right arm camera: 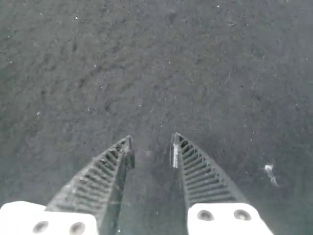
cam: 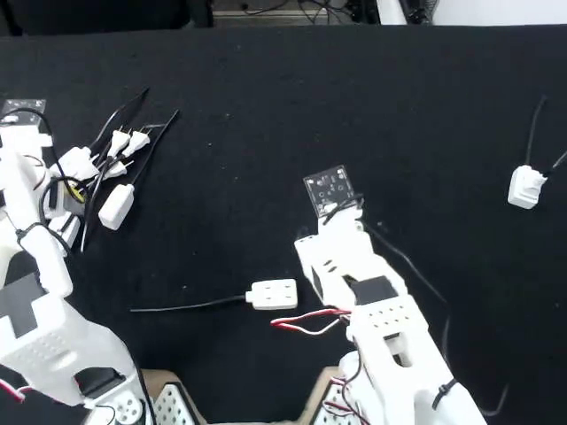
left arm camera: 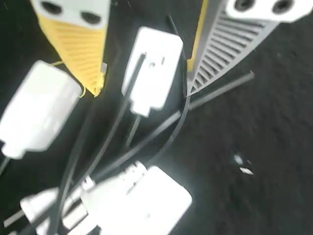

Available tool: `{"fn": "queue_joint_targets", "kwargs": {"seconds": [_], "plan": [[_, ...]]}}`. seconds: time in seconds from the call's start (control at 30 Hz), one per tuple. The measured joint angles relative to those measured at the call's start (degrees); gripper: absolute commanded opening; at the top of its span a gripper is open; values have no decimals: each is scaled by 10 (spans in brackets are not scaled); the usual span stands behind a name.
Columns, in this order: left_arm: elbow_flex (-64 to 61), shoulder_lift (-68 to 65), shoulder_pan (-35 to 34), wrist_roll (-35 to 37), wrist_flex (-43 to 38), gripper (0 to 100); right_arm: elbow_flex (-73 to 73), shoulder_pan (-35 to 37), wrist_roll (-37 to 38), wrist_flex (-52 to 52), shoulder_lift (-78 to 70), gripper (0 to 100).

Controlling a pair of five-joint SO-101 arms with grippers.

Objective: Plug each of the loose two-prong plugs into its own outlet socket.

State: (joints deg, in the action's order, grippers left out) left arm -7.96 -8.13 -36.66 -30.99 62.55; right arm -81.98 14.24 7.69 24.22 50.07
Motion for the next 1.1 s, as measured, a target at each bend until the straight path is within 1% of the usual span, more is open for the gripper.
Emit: {"fn": "queue_joint_targets", "kwargs": {"seconds": [0.1, 0.17, 0.23, 0.3, 0.37, 0.43, 0.5, 0.57, 0.67, 0.93, 1.1], "plan": [[4, -2, 33, 0, 76, 264, 0, 0, 0, 0, 0, 121], [4, -2, 57, 11, 85, 264, 0, 0, 0, 0, 0, 121], [5, -2, 55, 26, 57, 264, 0, 0, 0, 0, 0, 121], [5, -5, 41, 23, 1, 264, 0, 0, 0, 0, 0, 121], [5, -8, 30, -9, -43, 264, 0, 0, 0, 0, 0, 121], [5, -17, 21, -56, -61, 264, 0, 0, 0, 0, 0, 121], [2, -26, 15, -98, -64, 264, 0, 0, 0, 0, 0, 121], [-5, -37, 8, -123, -69, 264, 0, 0, 0, -4, -2, 121], [-12, -53, -3, -134, -71, 264, -3, 0, 0, -18, -4, 121], [-12, -91, -4, -136, -90, 259, -4, 0, 0, -23, -4, 121], [-11, -92, 7, -137, -86, 147, -4, 0, 0, -23, -4, 121]]}}
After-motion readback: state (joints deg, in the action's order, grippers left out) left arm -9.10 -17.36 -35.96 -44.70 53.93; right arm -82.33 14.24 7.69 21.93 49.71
